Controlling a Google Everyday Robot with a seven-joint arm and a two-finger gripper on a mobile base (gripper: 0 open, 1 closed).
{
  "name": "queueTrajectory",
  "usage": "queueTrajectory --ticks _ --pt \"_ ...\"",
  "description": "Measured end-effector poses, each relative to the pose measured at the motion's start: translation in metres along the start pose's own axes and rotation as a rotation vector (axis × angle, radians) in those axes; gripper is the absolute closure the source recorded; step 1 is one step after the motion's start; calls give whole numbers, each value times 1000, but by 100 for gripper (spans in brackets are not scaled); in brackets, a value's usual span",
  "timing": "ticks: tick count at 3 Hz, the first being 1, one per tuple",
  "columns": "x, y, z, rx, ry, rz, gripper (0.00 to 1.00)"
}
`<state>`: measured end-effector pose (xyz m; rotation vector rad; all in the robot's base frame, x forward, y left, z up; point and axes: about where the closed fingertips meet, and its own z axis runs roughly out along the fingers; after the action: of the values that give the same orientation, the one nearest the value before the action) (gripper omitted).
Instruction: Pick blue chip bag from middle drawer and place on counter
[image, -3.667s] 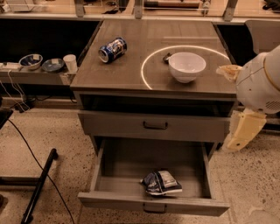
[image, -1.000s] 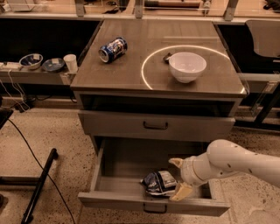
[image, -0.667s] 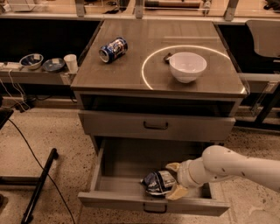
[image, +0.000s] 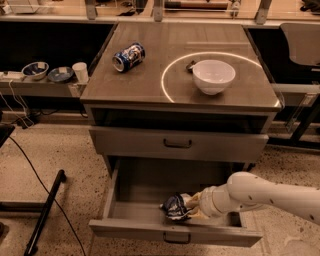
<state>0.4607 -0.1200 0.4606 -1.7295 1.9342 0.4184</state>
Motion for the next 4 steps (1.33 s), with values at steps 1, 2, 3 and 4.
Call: queueTrajectory --ticks 1,2,3,4 --pt "-20 -7 0 11 -136 20 99" --pt "-70 -16 -49 68 -352 -35 100" --pt "-92 -20 -143 169 -516 -127 100" --pt "-75 -36 -242 258 -535 -183 100"
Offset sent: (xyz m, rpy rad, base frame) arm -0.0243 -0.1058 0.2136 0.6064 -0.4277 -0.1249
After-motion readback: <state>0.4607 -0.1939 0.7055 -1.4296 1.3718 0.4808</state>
